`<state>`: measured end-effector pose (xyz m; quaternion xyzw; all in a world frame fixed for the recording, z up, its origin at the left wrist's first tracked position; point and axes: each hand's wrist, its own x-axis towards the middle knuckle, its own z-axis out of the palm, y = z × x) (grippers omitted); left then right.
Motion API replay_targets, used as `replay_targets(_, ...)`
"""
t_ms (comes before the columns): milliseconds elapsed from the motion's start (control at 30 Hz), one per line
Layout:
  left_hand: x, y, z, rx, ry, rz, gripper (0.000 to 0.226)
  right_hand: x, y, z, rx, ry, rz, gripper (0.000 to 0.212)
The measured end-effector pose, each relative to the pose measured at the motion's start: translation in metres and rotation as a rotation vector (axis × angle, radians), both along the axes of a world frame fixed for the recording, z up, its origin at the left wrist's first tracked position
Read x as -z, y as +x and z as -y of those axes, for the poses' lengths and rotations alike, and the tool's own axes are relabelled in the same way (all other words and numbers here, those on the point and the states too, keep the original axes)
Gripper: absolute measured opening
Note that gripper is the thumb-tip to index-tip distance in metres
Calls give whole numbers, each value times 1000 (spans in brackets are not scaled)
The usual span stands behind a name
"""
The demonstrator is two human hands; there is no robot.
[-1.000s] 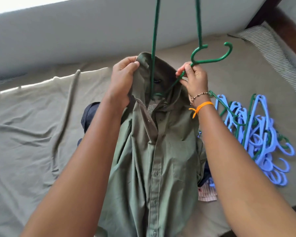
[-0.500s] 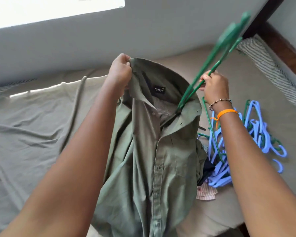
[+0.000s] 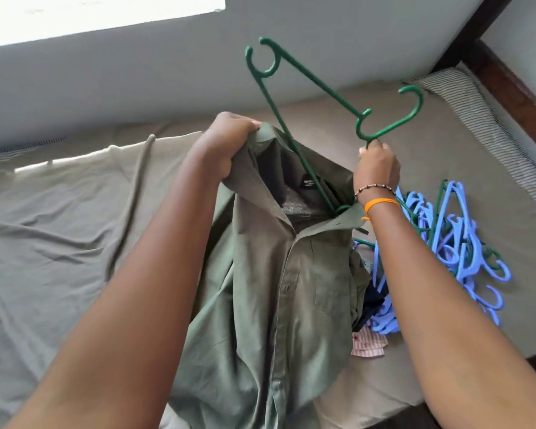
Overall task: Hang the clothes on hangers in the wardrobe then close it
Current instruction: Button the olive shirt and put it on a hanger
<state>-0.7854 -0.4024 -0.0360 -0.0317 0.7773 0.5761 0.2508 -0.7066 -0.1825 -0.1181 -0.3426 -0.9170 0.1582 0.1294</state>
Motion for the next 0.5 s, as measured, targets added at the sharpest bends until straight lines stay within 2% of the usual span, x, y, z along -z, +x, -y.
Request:
replay_targets(33, -3, 1, 5, 13, 80, 143, 11, 3, 5, -5, 5, 24, 45, 27)
replay_targets(100, -6, -2, 16, 104, 165, 350, 39, 10, 15, -12, -48, 42, 119, 26)
replay_targets(167, 1, -10, 19, 138, 229, 433, 65, 15, 20, -16, -102, 33, 158, 24)
replay_targets(300, 14, -22, 22, 50, 351, 487, 88, 16, 24, -17, -165, 14, 137, 21)
replay_targets(333, 17, -24, 23, 44, 353, 481, 87, 16, 24, -15, -178, 21, 132, 21)
replay_targets(433, 19, -24, 22, 73, 240, 409, 46, 19, 24, -12, -157, 55, 171, 23)
replay_targets(500, 21, -23, 20, 65, 167, 396, 31, 21, 24, -13, -138, 68, 212, 24)
